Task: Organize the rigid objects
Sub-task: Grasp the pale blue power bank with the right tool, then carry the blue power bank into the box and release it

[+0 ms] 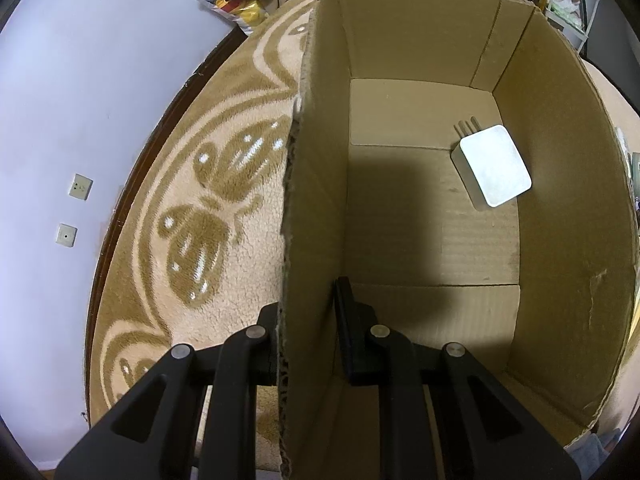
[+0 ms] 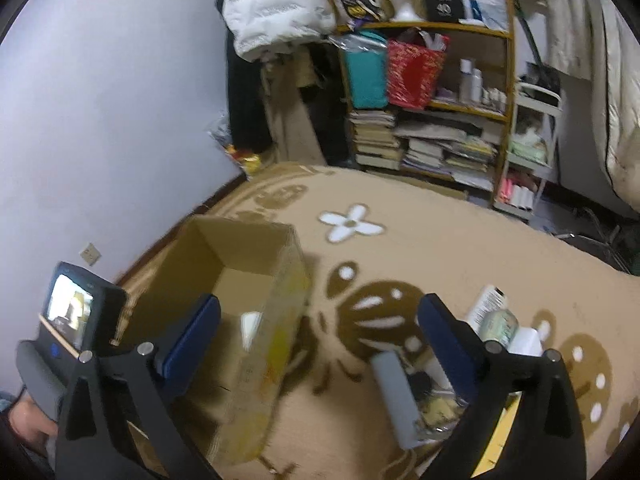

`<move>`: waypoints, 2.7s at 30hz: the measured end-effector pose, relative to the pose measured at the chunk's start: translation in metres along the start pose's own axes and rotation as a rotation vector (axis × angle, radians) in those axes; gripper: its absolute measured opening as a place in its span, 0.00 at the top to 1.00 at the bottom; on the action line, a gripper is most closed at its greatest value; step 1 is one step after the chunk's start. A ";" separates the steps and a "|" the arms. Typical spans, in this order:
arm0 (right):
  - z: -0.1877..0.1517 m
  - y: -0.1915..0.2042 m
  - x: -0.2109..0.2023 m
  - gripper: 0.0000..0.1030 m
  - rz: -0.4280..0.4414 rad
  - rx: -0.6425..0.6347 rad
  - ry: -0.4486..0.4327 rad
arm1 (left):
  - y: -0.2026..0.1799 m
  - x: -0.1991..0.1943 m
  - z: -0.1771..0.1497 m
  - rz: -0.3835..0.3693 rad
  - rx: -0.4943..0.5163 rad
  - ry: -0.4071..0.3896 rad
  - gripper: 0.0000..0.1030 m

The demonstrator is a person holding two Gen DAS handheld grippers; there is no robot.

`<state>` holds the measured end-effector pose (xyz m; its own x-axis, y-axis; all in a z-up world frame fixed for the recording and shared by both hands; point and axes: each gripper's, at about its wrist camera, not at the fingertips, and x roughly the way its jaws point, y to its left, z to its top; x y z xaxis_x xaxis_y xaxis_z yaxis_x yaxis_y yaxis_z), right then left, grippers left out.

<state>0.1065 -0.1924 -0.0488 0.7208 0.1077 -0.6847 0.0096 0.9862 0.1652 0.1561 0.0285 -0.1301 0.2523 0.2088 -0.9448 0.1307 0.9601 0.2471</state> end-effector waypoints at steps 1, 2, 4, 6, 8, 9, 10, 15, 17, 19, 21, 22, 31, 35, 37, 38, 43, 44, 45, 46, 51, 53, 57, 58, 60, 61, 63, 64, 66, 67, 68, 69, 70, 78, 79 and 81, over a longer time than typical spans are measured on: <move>-0.003 -0.003 0.002 0.00 -0.018 -0.012 0.017 | 0.000 0.000 0.000 0.000 -0.001 0.000 0.83; -0.005 -0.005 0.005 0.00 -0.019 -0.020 0.033 | 0.000 -0.001 0.000 0.000 0.000 0.000 0.83; -0.013 -0.009 0.011 0.01 -0.024 -0.030 0.064 | 0.000 -0.002 0.000 0.000 0.004 -0.002 0.82; -0.019 -0.011 0.018 0.08 -0.028 -0.040 0.097 | -0.001 -0.002 -0.001 0.001 0.006 -0.002 0.82; -0.025 -0.013 0.028 0.15 -0.030 -0.043 0.141 | -0.001 -0.002 -0.001 0.004 0.009 -0.003 0.82; -0.028 -0.015 0.031 0.16 -0.029 -0.041 0.150 | -0.002 -0.001 -0.001 0.006 0.011 -0.003 0.82; -0.032 -0.017 0.035 0.21 -0.030 -0.040 0.162 | -0.002 -0.001 -0.001 0.007 0.013 -0.003 0.82; -0.044 -0.027 0.059 0.40 -0.069 -0.052 0.241 | -0.004 -0.002 0.000 0.009 0.018 -0.004 0.82; -0.049 -0.034 0.068 0.44 -0.081 -0.041 0.277 | -0.005 -0.002 0.000 0.011 0.021 -0.005 0.82; -0.052 -0.038 0.073 0.44 -0.086 -0.038 0.298 | -0.005 -0.002 0.000 0.013 0.023 -0.005 0.82; -0.055 -0.040 0.080 0.44 -0.090 -0.034 0.326 | -0.005 -0.003 0.000 0.016 0.028 -0.008 0.82; -0.056 -0.041 0.082 0.44 -0.085 -0.032 0.341 | -0.006 -0.003 0.000 0.017 0.028 -0.009 0.82; -0.070 -0.047 0.095 0.47 -0.077 -0.018 0.431 | -0.005 -0.003 0.000 0.010 0.024 -0.013 0.82; -0.075 -0.055 0.101 0.56 -0.055 0.018 0.449 | -0.005 -0.003 -0.001 0.015 0.029 -0.016 0.82; -0.079 -0.058 0.107 0.69 -0.048 0.022 0.453 | -0.005 -0.003 -0.001 0.018 0.029 -0.017 0.82; -0.081 -0.058 0.109 0.71 -0.044 0.024 0.461 | -0.005 -0.003 -0.001 0.017 0.030 -0.016 0.82; -0.080 -0.046 0.111 0.72 -0.084 -0.027 0.412 | -0.004 -0.004 0.000 0.011 0.024 -0.018 0.82; -0.080 -0.046 0.111 0.72 -0.089 -0.033 0.406 | -0.004 -0.004 0.000 0.012 0.025 -0.019 0.82; -0.080 -0.045 0.111 0.72 -0.094 -0.029 0.391 | -0.005 -0.004 0.000 0.014 0.027 -0.020 0.82; -0.080 -0.045 0.111 0.72 -0.097 -0.023 0.380 | -0.005 -0.004 0.000 0.015 0.029 -0.020 0.82; -0.065 -0.046 0.106 0.72 -0.119 -0.005 0.307 | -0.007 -0.006 -0.001 0.024 0.039 -0.026 0.82; -0.057 -0.044 0.101 0.72 -0.114 -0.009 0.279 | -0.007 -0.006 -0.001 0.021 0.037 -0.024 0.82; -0.039 -0.036 0.085 0.72 -0.070 -0.016 0.211 | -0.005 -0.006 0.000 0.012 0.033 -0.023 0.82; -0.034 -0.033 0.081 0.72 -0.065 -0.024 0.195 | -0.004 -0.006 0.000 0.009 0.031 -0.024 0.82; -0.024 -0.024 0.070 0.72 -0.057 -0.039 0.148 | -0.002 -0.006 -0.001 0.001 0.027 -0.027 0.82; -0.019 -0.021 0.064 0.72 -0.049 -0.042 0.126 | -0.001 -0.005 -0.001 -0.004 0.024 -0.025 0.82; -0.010 -0.013 0.051 0.72 -0.025 -0.047 0.080 | 0.000 -0.004 -0.001 -0.010 0.020 -0.020 0.82; -0.006 -0.009 0.044 0.72 -0.018 -0.045 0.060 | 0.000 -0.004 -0.001 -0.011 0.019 -0.019 0.83; -0.001 -0.001 0.033 0.72 0.002 -0.043 0.033 | -0.002 -0.003 -0.001 -0.001 0.030 -0.022 0.83; 0.001 0.003 0.029 0.72 0.016 -0.041 0.022 | -0.003 -0.003 -0.001 0.004 0.035 -0.023 0.83; 0.003 0.006 0.025 0.72 0.028 -0.040 0.015 | -0.004 -0.002 -0.001 0.009 0.038 -0.022 0.83; 0.005 0.010 0.022 0.72 0.037 -0.039 0.009 | -0.004 -0.002 -0.001 0.009 0.038 -0.022 0.82; 0.007 0.015 0.019 0.72 0.046 -0.033 0.002 | -0.004 -0.002 -0.001 0.007 0.035 -0.021 0.82; 0.014 0.051 0.006 0.72 0.094 -0.048 -0.026 | -0.008 -0.002 -0.001 0.018 0.046 -0.023 0.82; 0.014 0.053 0.007 0.72 0.107 -0.039 -0.027 | -0.008 -0.002 -0.001 0.015 0.045 -0.021 0.82; 0.013 0.060 0.011 0.72 0.141 -0.022 -0.024 | -0.008 -0.001 -0.002 0.015 0.044 -0.020 0.82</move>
<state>0.1237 -0.1341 -0.0372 0.7305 0.2423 -0.6385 -0.1080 0.9642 0.2423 0.1530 0.0211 -0.1312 0.2741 0.2193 -0.9364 0.1685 0.9476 0.2712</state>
